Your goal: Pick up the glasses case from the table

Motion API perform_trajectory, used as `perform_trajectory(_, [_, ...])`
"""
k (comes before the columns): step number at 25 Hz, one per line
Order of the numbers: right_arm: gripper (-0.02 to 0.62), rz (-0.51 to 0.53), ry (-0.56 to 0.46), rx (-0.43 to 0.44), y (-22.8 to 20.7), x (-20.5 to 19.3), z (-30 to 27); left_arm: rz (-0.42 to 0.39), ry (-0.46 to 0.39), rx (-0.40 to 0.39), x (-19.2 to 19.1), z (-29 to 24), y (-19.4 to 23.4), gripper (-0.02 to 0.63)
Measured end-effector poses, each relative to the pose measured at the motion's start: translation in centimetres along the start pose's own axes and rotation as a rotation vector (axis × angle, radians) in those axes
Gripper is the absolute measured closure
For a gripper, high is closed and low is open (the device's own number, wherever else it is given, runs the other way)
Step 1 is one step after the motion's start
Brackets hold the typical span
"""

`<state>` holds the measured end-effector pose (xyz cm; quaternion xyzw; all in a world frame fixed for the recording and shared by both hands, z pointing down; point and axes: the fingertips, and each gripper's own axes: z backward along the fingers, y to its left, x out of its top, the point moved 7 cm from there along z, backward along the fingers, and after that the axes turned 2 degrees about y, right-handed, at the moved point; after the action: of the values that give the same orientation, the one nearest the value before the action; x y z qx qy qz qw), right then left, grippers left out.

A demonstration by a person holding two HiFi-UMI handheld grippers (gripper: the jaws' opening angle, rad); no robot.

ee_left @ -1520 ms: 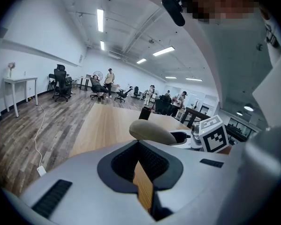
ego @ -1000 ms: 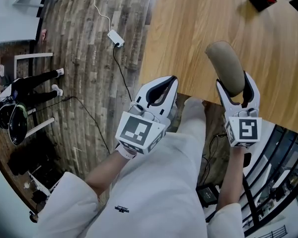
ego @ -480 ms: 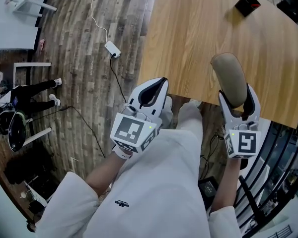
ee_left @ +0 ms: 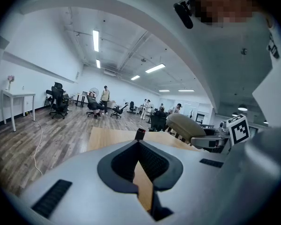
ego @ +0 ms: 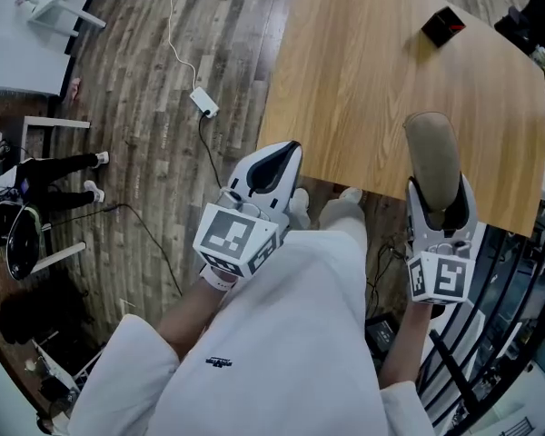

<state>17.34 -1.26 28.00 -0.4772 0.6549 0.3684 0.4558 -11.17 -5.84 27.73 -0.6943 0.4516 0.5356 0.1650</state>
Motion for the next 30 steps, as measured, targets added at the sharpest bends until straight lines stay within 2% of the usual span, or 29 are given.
perform_trajectory(3, [0.224, -0.014, -0.016, -0.005, 0.4, 0.8, 0.0, 0.001, 0.023, 0.004, -0.3, 0.4, 0.8, 0.6])
perform_trajectory(9, [0.224, -0.03, -0.041, -0.015, 0.4, 1.6, 1.0, 0.009, -0.005, -0.001, 0.0, 1.3, 0.9, 0.6])
perform_trajectory(18, [0.222, -0.117, -0.055, -0.033, 0.7, 1.6, 2.5, -0.008, -0.026, -0.029, 1.3, 1.7, 1.1, 0.6])
perform_trajectory(23, [0.222, -0.237, -0.036, 0.008, 1.1, 1.2, 1.9, -0.011, -0.023, -0.04, 1.9, 1.2, 1.5, 0.6])
perform_trajectory(30, [0.222, -0.277, -0.029, 0.004, 1.3, 1.0, 2.2, -0.002, -0.015, -0.052, 1.4, 1.3, 1.7, 0.6])
